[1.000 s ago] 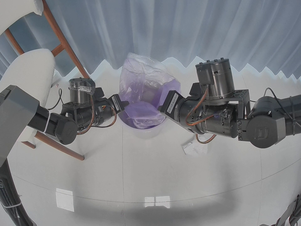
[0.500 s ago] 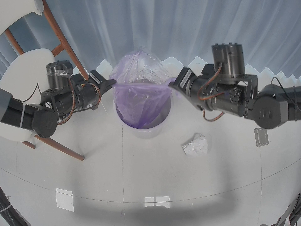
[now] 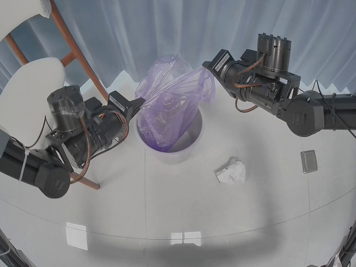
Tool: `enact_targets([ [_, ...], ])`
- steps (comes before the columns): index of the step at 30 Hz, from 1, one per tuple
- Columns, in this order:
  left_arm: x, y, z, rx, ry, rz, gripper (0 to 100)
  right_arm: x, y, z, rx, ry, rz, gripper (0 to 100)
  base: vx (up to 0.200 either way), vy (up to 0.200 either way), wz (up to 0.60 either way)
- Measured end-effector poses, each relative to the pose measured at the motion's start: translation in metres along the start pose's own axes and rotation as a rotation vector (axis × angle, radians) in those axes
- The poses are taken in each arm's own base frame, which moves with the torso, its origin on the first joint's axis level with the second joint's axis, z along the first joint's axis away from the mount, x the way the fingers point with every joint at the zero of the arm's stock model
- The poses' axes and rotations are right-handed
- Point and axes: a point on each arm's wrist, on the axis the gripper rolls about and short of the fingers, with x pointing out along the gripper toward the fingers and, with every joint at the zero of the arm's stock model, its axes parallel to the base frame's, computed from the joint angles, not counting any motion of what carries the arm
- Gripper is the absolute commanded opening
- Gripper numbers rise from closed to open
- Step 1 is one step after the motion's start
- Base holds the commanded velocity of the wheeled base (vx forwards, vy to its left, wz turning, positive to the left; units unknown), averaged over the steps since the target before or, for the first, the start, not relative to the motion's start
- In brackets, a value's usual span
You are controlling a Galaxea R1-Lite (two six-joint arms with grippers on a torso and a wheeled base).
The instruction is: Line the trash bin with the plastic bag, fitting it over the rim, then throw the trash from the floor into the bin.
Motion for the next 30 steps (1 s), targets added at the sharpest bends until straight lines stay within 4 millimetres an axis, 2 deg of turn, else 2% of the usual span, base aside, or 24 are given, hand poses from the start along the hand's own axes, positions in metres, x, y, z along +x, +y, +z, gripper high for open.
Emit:
enact_targets([
  [7, -0.005, 0.019, -0.016, -0.023, -0.114, -0.069, 0, 0.01, -0.005, -0.013, -0.011, -0.002, 0.03, 0, 0.0, 0.0, 0.0],
  [14, -0.001, 0.036, -0.025, -0.038, -0.125, -0.048, 0, 0.005, -0.033, -0.043, -0.039, 0.071, -0.012, 0, 0.0, 0.0, 0.0],
  [18, -0.002, 0.045, -0.029, -0.045, -0.074, 0.031, 0, -0.005, -0.052, -0.062, -0.066, 0.124, -0.031, 0, 0.0, 0.0, 0.0],
  [23, -0.006, 0.052, -0.032, -0.055, 0.047, 0.212, 0, -0.017, -0.068, -0.079, -0.089, 0.172, -0.052, 0, 0.0, 0.0, 0.0],
  [26, -0.008, 0.051, -0.03, -0.05, 0.11, 0.31, 0, -0.024, -0.076, -0.086, -0.096, 0.192, -0.065, 0, 0.0, 0.0, 0.0],
  [30, -0.006, 0.042, -0.02, -0.009, 0.143, 0.355, 0, -0.029, -0.087, -0.096, -0.1, 0.217, -0.085, 0, 0.0, 0.0, 0.0],
])
